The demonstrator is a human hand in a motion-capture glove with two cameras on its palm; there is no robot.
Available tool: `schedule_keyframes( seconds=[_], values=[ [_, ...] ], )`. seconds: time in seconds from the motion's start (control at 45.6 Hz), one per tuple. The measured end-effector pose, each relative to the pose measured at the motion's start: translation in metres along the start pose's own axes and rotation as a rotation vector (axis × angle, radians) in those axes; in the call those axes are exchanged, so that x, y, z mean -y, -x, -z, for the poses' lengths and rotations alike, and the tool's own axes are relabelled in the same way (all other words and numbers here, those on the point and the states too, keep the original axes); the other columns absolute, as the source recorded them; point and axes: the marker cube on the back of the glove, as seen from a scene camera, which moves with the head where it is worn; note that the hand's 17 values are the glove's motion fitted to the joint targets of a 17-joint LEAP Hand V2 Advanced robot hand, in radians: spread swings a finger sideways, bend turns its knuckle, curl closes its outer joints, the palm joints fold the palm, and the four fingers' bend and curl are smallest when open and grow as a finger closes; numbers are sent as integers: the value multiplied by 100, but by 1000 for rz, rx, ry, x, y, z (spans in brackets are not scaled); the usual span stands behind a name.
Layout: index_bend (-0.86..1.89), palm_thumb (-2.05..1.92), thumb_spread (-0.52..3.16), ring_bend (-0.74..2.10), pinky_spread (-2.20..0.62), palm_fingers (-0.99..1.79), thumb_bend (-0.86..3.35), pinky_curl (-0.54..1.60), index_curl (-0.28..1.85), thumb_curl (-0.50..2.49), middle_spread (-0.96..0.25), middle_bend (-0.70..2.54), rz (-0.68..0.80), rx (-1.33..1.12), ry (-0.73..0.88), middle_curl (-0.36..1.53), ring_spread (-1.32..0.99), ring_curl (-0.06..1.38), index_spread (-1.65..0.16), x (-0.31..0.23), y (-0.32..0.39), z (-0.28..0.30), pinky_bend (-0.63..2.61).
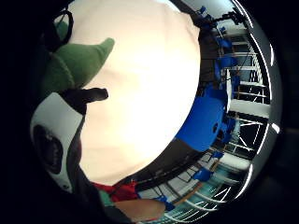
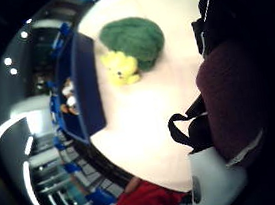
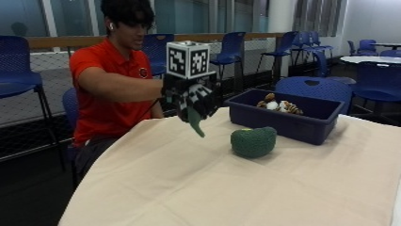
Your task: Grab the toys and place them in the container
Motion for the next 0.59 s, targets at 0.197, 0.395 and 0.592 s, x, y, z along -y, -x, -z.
schedule_keyframes(
  seconds=[0.197, 0.395, 0.592],
  values=[
    [28, 63, 91, 76, -46, 83, 18, 34, 59, 67, -38, 57, 27, 8, -22, 42, -55, 39, -37, -4, 42, 60, 99],
    [28, 64, 84, 74, -46, 82, 16, 35, 65, 73, -41, 57, 147, 26, -39, 46, -57, 41, -39, 5, 126, 78, 98],
    [26, 64, 81, 73, -46, 80, 13, 36, 72, 79, -42, 56, 244, 105, -88, 50, -58, 43, -40, 41, 250, 68, 98]
  ],
)
